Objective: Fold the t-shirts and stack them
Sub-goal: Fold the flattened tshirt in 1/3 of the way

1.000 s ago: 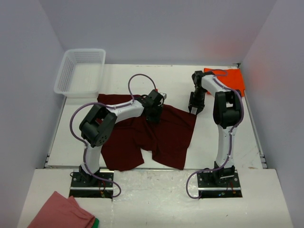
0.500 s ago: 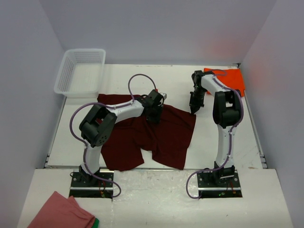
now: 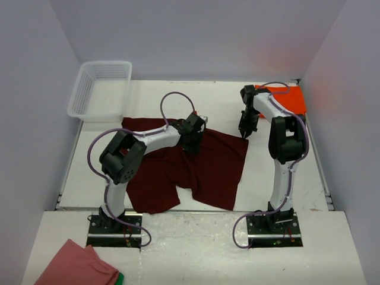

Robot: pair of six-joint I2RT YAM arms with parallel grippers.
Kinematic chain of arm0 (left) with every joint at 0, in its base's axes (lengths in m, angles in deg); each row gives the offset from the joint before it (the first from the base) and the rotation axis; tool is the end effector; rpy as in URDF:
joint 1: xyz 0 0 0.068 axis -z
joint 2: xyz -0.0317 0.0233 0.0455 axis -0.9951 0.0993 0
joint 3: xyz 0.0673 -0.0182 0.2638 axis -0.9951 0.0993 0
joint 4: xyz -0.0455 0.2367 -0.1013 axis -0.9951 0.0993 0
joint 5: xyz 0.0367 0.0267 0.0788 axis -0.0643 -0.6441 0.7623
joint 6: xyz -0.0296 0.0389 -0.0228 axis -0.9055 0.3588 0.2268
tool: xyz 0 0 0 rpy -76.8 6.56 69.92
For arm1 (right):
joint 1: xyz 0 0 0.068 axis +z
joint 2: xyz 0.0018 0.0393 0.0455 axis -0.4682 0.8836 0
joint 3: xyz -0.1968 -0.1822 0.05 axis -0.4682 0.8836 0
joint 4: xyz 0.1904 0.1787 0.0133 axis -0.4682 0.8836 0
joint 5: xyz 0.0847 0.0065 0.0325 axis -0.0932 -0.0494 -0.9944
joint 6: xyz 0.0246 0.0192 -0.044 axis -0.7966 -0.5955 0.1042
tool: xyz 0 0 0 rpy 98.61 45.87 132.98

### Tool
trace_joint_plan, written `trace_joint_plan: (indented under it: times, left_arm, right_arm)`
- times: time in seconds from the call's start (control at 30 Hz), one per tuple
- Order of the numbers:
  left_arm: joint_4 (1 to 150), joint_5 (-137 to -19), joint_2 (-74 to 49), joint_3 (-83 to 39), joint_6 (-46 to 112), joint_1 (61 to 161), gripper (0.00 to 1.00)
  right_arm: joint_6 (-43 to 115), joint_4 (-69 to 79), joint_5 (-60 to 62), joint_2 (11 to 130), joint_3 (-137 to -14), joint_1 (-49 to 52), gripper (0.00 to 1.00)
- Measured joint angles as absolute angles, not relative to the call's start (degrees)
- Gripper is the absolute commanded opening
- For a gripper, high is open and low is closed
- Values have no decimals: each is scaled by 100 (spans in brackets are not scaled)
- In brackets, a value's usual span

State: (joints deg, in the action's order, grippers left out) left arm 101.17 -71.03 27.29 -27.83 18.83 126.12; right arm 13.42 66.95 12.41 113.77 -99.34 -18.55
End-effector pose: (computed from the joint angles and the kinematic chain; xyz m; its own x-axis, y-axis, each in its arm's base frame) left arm 0.3102 -0.2789 0.1588 -0.8780 0.1988 -0.4354 0.3252 0.9152 -0.2378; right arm 0.4172 0.0664 0.1712 -0.9368 0.3428 -0.0698 0.3456 0.9378 -0.0326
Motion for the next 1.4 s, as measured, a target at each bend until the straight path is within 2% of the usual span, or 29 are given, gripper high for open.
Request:
trace_joint_plan:
  times: [0.27,0.5,0.63,0.93,1.4]
  left_arm:
    - [10309,-6495,2504,-2836,1883,12796,0]
    - [10683,-5846,2495,-3876,1936,12709,0]
    - [10648,-5768,2559,-4344,1934,12315,0]
    - [10687,-5630,3439,-4184,1951,10866,0]
    - [10620,-5879,3536,-4029,1931,10652,0]
  right_arm:
    - [1335,6720,1385,11323,-10308,-1855,0]
    - [1399,6744,1434,11506,-10625,-1864,0]
    - [1449,6759,1451,11642,-10739,-1888,0]
    - [1506,6818,1541,11740,-10913,-2087,0]
    - [1549,7117,1554,12193,-11834,-2155,0]
